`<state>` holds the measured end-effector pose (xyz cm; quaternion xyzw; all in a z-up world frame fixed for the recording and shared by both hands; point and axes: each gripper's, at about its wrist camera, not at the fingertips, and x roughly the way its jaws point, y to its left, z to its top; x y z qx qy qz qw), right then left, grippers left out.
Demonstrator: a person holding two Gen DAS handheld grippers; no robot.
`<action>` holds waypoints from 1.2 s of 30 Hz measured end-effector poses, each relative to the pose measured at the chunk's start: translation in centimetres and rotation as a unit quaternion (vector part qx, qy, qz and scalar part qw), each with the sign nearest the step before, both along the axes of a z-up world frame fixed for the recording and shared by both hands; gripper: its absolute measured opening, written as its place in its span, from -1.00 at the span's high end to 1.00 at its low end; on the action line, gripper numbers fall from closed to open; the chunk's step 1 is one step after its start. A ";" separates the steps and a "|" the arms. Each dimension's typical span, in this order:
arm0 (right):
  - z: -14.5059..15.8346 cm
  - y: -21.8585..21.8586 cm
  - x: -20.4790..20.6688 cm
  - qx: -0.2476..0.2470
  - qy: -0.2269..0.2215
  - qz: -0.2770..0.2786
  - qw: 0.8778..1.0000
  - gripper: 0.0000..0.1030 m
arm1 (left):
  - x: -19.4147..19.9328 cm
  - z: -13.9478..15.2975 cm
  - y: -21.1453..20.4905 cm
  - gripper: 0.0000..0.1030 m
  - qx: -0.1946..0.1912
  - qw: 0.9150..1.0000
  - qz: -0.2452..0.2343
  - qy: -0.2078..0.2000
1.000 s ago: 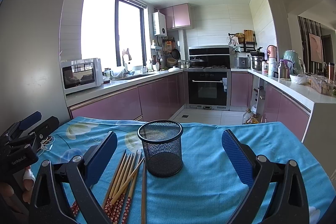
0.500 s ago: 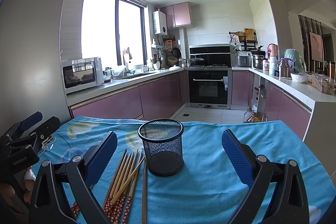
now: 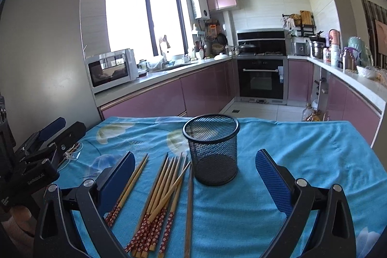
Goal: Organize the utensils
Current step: 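Lower the left tool onto one wooden chopstick while the right tool closes on another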
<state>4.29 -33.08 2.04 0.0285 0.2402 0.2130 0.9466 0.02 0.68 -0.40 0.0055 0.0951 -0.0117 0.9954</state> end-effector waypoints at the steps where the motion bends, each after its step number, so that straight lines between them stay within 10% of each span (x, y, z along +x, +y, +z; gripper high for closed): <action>1: -0.4 0.5 0.3 -0.004 0.016 0.012 1.000 -0.87 | 0.3 -0.2 0.1 -0.89 0.000 1.000 0.000 0.007; 10: -3.6 2.8 2.8 -0.055 0.124 0.055 0.989 -0.22 | 3.6 -2.4 0.9 -0.80 0.017 0.994 -0.027 0.106; 19: -5.8 1.8 5.2 -0.077 0.184 0.052 0.979 0.29 | 8.6 -7.4 1.1 -0.26 0.005 0.966 -0.073 0.248; 27: -6.9 2.6 6.2 -0.098 0.193 0.062 0.974 0.41 | 10.7 -10.0 1.0 0.50 -0.019 0.941 -0.108 0.320; 36: -6.5 2.3 6.3 -0.073 0.195 0.064 0.976 0.44 | 10.7 -9.8 1.3 0.52 -0.037 0.934 -0.130 0.330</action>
